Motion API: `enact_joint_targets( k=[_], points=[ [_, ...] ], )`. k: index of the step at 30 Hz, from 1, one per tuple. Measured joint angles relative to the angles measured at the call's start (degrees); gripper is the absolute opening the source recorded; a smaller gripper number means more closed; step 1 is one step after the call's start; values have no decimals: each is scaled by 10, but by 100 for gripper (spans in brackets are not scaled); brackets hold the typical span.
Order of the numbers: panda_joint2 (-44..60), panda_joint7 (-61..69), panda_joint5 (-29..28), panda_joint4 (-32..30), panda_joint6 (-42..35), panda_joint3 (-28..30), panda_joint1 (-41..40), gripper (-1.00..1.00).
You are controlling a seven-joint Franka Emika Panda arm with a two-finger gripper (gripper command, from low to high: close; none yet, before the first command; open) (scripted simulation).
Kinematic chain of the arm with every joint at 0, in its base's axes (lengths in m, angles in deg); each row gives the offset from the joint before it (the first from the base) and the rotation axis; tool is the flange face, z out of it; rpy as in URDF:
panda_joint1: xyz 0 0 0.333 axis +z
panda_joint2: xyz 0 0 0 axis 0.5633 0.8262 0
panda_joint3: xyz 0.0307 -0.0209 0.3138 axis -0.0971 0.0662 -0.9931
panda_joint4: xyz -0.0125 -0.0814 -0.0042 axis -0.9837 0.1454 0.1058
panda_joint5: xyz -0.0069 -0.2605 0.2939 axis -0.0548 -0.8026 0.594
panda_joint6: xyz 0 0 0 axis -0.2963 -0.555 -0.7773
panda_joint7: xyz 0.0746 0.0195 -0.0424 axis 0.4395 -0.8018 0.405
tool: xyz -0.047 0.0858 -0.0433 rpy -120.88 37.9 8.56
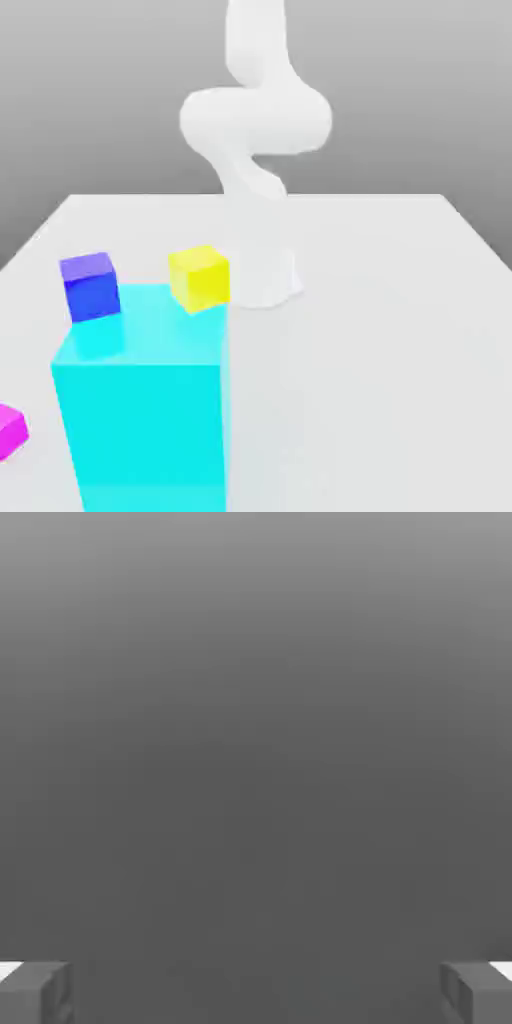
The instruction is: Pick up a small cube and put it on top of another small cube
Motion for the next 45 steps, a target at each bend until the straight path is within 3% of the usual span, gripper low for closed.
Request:
enact_joint_targets(
  k=[17,23,30,31,38,45],
  points=[
    [317,-338,-53,-220,238,68,-274,0],
    [418,-420,2,-329,311,93,-301,0],
    [556,-371,87,-318,422,19,-352,0],
    [573,-368,90,-315,436,9,-362,-100],
    [575,-369,89,-314,439,6,-365,-100],
    [445,-418,23,-338,332,42,-347,-100]
  ],
)
